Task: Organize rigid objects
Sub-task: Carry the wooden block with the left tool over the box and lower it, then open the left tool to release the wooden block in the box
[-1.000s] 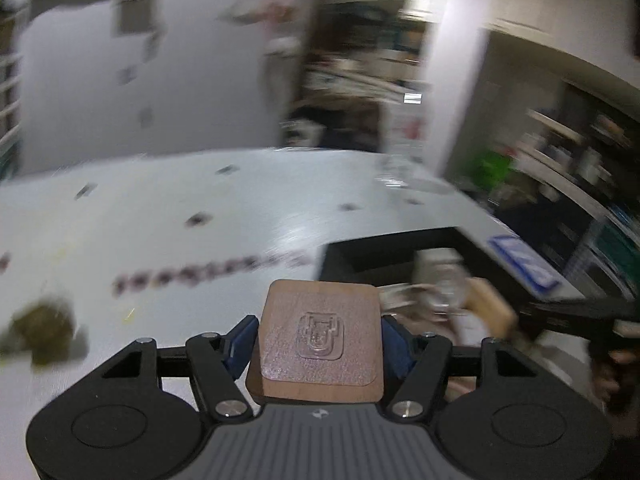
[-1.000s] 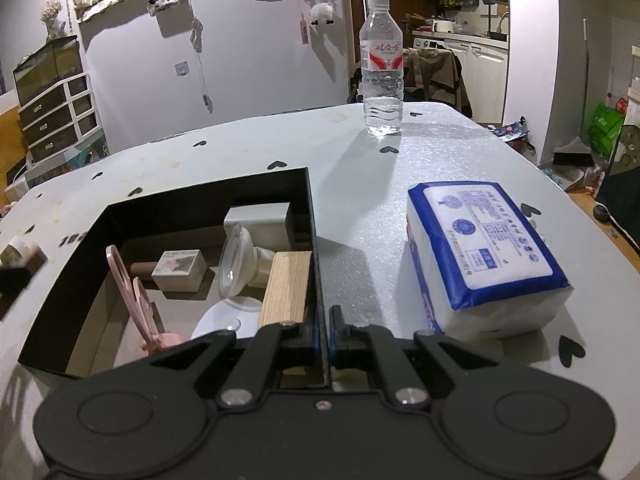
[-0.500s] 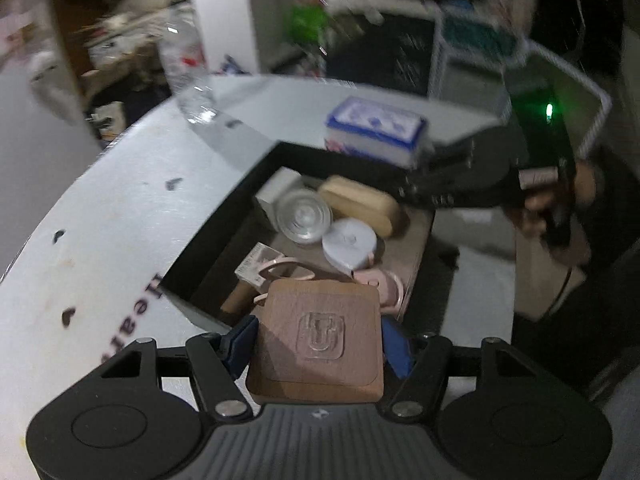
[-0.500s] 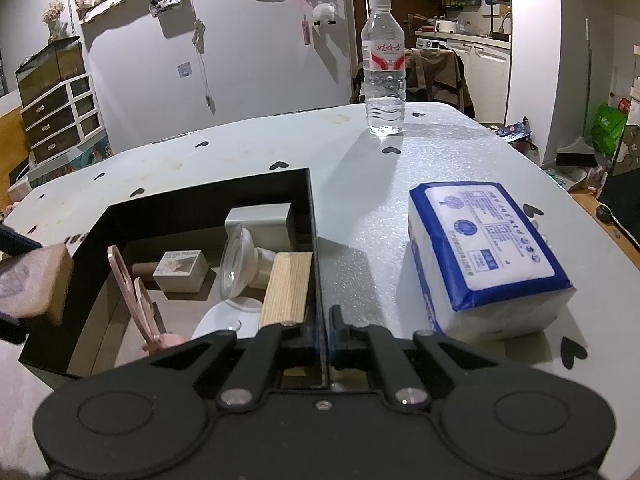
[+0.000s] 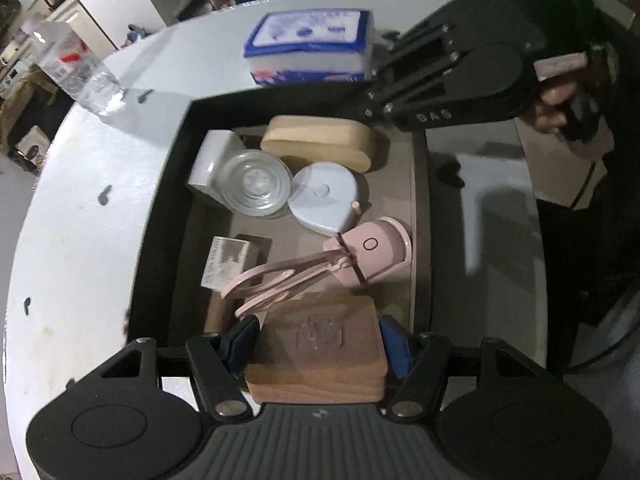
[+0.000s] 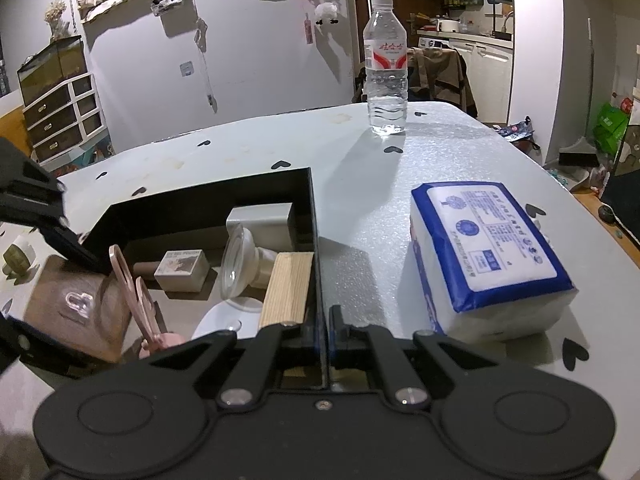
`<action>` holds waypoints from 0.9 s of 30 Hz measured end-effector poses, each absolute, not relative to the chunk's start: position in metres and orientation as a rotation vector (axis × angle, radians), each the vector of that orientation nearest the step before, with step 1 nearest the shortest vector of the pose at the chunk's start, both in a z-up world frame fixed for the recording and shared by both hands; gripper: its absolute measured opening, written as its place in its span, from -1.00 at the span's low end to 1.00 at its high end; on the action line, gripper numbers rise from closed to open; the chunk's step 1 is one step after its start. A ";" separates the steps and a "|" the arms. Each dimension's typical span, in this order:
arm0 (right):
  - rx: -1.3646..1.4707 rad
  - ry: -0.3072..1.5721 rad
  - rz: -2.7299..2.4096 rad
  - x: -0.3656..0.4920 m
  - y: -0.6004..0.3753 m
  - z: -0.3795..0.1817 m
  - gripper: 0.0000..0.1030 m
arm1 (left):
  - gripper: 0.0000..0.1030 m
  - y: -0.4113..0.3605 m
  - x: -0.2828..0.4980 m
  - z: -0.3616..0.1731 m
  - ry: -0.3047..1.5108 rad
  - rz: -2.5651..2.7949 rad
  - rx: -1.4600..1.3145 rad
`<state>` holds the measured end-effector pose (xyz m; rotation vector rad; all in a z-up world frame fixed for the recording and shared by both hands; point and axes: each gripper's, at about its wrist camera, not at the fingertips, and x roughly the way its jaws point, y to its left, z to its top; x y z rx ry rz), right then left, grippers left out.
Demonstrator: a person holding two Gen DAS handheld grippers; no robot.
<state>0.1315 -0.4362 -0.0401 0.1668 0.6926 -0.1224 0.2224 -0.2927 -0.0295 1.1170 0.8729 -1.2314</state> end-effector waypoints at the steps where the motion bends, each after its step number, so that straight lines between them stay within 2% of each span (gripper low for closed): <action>1: 0.169 0.692 -0.121 0.132 -0.437 -0.040 -0.91 | 0.27 -0.295 0.225 -0.032 0.890 -1.238 1.108; 13: 0.177 0.687 -0.108 0.131 -0.438 -0.042 -0.91 | 0.26 -0.302 0.242 -0.038 0.971 -1.273 0.967; 16: 0.182 0.686 -0.106 0.131 -0.439 -0.042 -0.90 | 0.36 -0.299 0.244 -0.033 0.994 -1.284 0.920; 18: 0.183 0.686 -0.106 0.131 -0.440 -0.042 -0.90 | 0.55 -0.295 0.247 -0.027 0.989 -1.285 0.886; 27: 0.183 0.687 -0.107 0.131 -0.440 -0.042 -0.90 | 0.61 -0.275 0.247 -0.004 0.970 -1.250 0.782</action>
